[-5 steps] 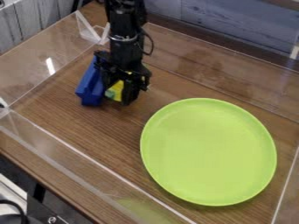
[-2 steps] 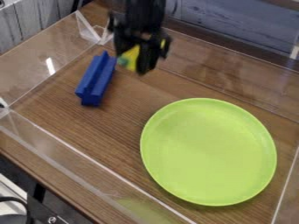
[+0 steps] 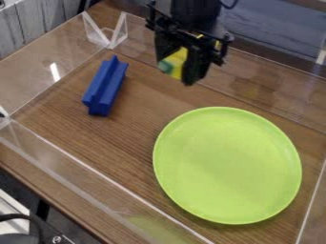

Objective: Put the banana in the green plate

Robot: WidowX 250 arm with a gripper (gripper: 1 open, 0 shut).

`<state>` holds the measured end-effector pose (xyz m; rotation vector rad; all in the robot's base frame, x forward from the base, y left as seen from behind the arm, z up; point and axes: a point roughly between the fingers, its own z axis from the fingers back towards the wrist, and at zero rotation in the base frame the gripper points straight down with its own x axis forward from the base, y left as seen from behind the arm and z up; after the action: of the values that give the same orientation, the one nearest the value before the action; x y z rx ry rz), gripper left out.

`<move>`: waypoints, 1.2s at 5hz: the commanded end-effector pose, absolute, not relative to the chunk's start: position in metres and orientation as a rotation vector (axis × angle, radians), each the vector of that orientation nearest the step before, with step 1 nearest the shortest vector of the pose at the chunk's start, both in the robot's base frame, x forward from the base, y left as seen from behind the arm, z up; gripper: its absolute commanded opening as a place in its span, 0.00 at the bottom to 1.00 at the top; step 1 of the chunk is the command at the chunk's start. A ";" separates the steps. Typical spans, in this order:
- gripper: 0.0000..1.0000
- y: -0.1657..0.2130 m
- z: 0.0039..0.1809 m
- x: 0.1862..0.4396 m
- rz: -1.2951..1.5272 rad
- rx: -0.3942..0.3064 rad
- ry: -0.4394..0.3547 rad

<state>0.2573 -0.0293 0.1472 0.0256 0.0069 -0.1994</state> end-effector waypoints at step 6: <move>0.00 -0.115 0.133 0.210 -0.178 0.002 -0.024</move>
<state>0.2062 -0.1154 0.1206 0.0192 0.0284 -0.1799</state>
